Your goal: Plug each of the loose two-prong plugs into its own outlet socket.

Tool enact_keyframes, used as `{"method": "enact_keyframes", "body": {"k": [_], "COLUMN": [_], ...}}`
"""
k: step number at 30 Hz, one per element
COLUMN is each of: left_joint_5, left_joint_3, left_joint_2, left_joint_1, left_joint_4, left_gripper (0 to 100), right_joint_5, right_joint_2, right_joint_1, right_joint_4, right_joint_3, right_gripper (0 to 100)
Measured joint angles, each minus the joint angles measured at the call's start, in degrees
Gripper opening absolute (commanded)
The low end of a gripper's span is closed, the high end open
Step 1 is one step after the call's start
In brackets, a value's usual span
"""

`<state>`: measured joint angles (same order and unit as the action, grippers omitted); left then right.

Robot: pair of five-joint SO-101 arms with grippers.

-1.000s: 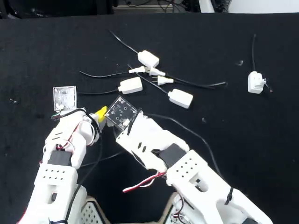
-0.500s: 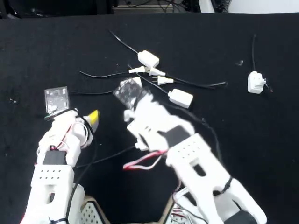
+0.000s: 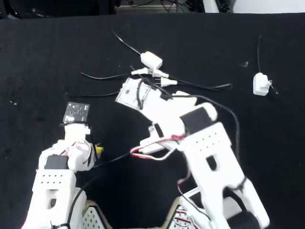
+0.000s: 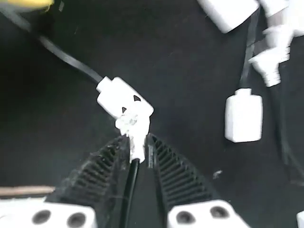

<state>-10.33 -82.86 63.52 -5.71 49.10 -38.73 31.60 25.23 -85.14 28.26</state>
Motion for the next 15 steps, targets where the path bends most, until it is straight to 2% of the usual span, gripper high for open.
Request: {"method": "enact_keyframes", "body": {"k": [15], "left_joint_5": [1.5], "left_joint_3": [-1.7], "left_joint_2": [0.0], "left_joint_1": [0.0], "left_joint_4": [-1.8], "left_gripper": [25], "right_joint_5": [-5.9], "right_joint_2": [-20.1], "right_joint_1": [-1.5], "right_joint_4": [-1.6], "right_joint_3": [-9.9], "right_gripper": [1.1]}}
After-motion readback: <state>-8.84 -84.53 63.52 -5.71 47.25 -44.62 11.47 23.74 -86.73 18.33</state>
